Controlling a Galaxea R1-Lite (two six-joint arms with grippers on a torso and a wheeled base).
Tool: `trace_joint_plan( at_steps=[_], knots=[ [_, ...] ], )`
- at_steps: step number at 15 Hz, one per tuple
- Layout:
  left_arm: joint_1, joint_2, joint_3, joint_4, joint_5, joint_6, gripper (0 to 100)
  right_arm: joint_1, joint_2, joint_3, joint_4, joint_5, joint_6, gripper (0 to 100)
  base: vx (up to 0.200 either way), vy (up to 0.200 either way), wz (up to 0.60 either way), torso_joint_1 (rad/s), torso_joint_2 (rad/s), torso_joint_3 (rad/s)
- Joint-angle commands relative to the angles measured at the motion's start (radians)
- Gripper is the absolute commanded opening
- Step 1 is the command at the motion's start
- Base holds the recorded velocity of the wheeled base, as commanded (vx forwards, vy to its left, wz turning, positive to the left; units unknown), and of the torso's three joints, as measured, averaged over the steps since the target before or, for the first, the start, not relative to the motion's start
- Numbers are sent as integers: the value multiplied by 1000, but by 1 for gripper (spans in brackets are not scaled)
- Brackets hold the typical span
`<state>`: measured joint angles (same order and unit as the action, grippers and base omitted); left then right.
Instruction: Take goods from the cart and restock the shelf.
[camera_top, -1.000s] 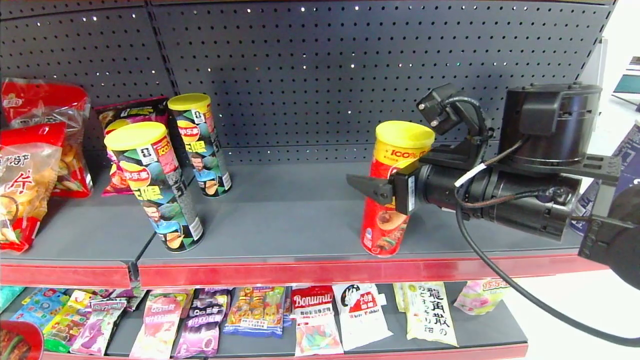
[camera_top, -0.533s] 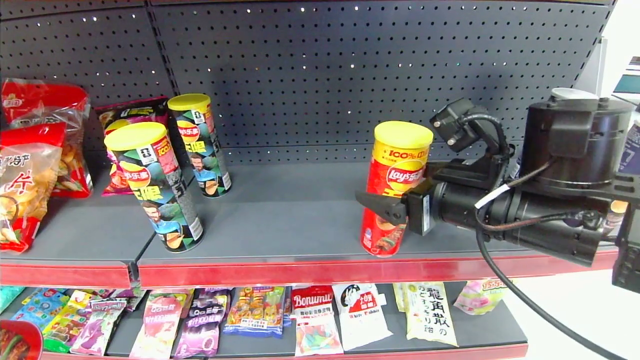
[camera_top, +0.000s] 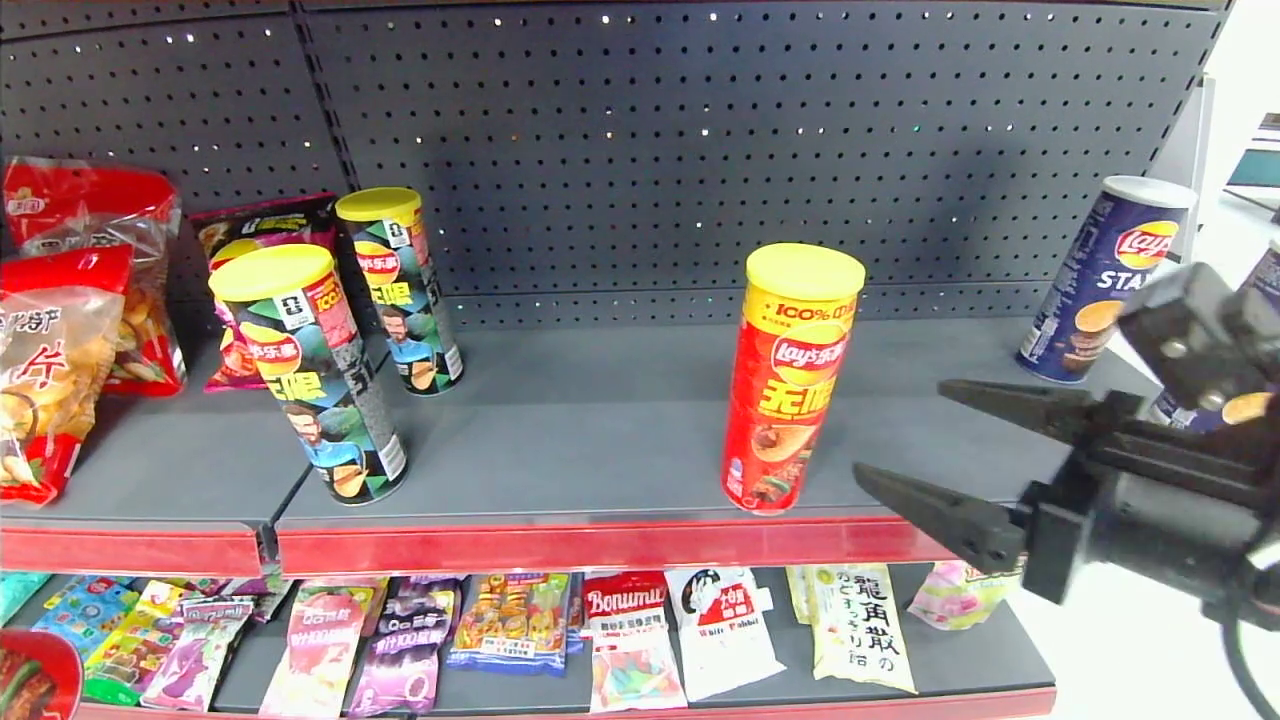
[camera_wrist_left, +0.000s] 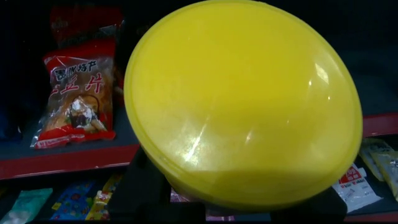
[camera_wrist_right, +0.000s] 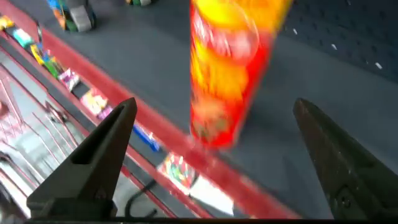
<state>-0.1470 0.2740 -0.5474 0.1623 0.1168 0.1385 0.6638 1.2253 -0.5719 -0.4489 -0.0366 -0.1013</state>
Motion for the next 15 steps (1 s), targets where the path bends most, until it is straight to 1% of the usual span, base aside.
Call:
trace_joint_plan(
  at_steps=[1,2,3,4,5,6,7,8,9,10,12,13,14,15],
  knots=[
    [-2,60,-42,2,-19,1,0,-199,-290,214,6,0,-37,100,0,0,0,0,0,0],
    [-2,111,-57,0,-75,1,0,-305,-429,273,58,12,-38,100,0,0,0,0,0,0],
    [-2,139,-65,0,-120,1,0,-355,-530,274,154,21,-38,100,0,0,0,0,0,0],
    [-2,152,-65,0,-141,1,0,-371,-580,273,216,24,-38,100,0,0,0,0,0,0],
    [-2,198,-62,-1,-207,1,0,-398,-738,259,429,18,-37,100,0,0,0,0,0,0],
    [-2,220,-65,-4,-240,1,0,-414,-840,251,558,6,-37,100,0,0,0,0,0,0],
    [-2,232,-66,-4,-275,3,0,-429,-925,251,645,-14,-37,100,0,0,0,0,0,0],
    [-2,237,-65,-4,-301,3,0,-435,-984,251,702,-32,-34,100,0,0,0,0,0,0],
    [-2,238,-57,-4,-332,1,0,-435,-1070,256,786,-46,-18,100,0,0,0,0,0,0],
    [-2,240,-52,-3,-356,1,0,-434,-1133,265,842,-46,-12,100,0,0,0,0,0,0],
    [-2,240,-40,-3,-404,-4,0,-434,-1130,294,829,-36,37,100,0,0,0,0,0,0],
    [-2,238,-32,-3,-416,-4,0,-434,-1130,339,796,-14,48,100,0,0,0,0,0,0],
    [-2,235,-29,-3,-416,-4,0,-434,-1130,369,766,-3,48,100,0,0,0,0,0,0],
    [-2,234,-32,-3,-414,-5,0,-432,-1129,465,631,46,46,100,0,0,0,0,0,0]
  ],
)
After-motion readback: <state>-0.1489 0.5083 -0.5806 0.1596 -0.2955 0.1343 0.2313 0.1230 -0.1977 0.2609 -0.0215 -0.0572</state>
